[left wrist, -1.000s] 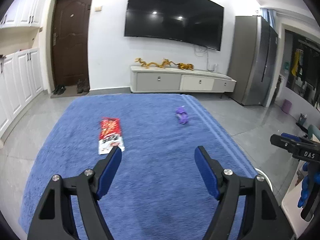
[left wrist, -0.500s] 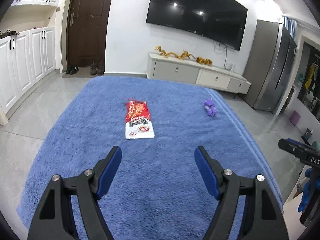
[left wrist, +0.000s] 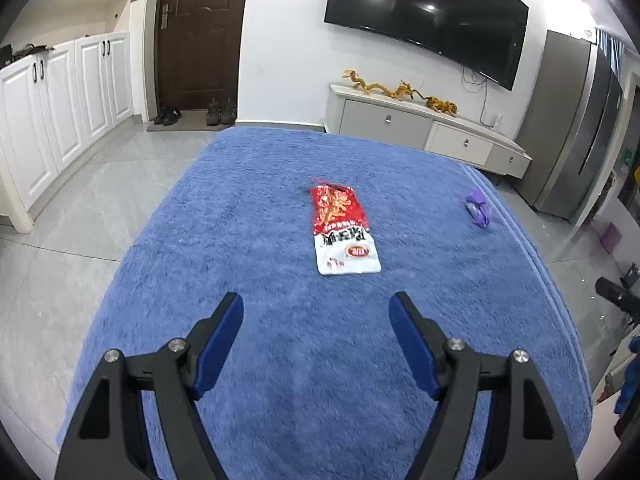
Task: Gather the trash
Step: 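Grasp the red snack packet with the left tool while the right grasps the purple wrapper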
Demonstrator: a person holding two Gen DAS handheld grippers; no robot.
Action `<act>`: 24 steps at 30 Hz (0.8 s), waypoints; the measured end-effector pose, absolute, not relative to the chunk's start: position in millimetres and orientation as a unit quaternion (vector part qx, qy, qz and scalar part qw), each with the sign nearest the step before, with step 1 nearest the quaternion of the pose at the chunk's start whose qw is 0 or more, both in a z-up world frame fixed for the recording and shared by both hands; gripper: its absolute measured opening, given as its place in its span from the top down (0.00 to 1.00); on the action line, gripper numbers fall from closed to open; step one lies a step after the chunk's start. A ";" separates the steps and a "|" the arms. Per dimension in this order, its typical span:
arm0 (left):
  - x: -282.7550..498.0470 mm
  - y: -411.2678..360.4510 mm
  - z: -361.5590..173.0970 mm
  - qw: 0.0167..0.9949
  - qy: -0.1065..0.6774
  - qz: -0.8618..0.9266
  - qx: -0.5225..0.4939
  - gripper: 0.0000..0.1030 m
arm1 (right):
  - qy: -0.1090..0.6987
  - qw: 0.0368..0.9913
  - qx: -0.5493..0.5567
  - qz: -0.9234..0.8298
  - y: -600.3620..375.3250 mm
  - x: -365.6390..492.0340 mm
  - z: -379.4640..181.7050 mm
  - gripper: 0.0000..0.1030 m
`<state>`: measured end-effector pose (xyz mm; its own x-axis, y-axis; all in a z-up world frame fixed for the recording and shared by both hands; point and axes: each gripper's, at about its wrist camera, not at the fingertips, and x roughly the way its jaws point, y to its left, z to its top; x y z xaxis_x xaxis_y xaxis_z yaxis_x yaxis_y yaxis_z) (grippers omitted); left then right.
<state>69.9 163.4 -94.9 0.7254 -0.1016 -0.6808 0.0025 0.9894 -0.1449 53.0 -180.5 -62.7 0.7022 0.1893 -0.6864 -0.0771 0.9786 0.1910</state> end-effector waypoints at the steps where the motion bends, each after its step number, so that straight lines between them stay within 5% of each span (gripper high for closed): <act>1: 75.4 164.6 -94.4 0.924 0.373 -0.033 -0.071 0.28 | 0.381 0.918 0.077 0.075 -181.0 58.6 -65.1 0.25; 24: 212.4 114.2 -153.8 0.892 0.451 -0.014 0.005 0.32 | 0.404 0.902 0.059 0.137 -151.6 243.0 -111.2 0.25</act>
